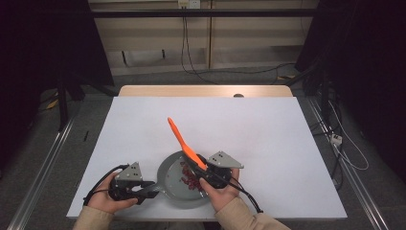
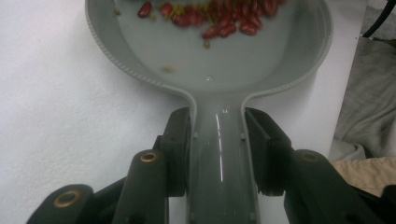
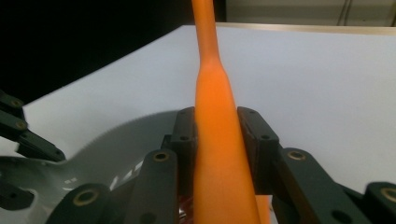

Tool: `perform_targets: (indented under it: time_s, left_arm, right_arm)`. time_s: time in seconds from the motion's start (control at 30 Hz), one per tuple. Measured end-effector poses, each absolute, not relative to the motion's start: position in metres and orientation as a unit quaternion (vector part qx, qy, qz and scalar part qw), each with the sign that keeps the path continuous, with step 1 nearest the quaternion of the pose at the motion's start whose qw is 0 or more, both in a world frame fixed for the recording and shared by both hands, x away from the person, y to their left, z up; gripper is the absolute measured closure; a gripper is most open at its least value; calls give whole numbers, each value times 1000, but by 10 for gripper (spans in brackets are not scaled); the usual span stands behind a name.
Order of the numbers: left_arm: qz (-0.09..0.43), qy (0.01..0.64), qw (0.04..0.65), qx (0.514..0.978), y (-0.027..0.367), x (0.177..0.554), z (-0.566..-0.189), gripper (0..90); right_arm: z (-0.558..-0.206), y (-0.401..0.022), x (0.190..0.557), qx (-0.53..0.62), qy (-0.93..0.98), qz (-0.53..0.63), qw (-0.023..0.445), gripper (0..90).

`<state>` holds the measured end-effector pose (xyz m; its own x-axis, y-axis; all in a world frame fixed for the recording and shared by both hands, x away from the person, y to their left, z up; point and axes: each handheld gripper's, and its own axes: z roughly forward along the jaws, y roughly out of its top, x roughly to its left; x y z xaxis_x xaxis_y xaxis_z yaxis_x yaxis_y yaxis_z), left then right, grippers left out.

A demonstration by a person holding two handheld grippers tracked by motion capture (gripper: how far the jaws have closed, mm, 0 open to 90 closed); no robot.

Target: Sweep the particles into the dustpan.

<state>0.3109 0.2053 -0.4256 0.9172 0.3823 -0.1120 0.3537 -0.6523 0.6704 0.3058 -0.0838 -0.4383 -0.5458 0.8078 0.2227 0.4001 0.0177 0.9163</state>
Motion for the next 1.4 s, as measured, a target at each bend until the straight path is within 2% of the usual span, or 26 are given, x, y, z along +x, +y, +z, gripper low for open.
perform_targets:
  time_s: [0.2, 0.37, 0.6, 0.83, 1.13, 1.17, 1.4]
  left_arm:
    - [19, 200, 368, 908, 206, 311, -426, 627]
    - [16, 198, 366, 909, 206, 311, -425, 627]
    - [17, 196, 367, 909, 206, 310, -424, 628]
    - [14, 194, 369, 909, 208, 308, -424, 627]
    - [5, 187, 374, 908, 208, 302, -421, 627]
    - [16, 192, 371, 908, 208, 301, -421, 628]
    - [6, 184, 369, 911, 205, 301, -421, 627]
  right_arm:
    - [-427, -97, 315, 435, 675, 569, 177, 705]
    - [-420, -118, 315, 419, 682, 565, 200, 705]
    - [-430, -153, 312, 431, 686, 547, 211, 705]
    - [-435, -180, 312, 439, 692, 519, 244, 705]
    - [-448, -179, 294, 426, 708, 485, 286, 703]
    - [-448, -178, 292, 422, 711, 484, 285, 702]
    - [-449, -163, 278, 442, 714, 473, 267, 689]
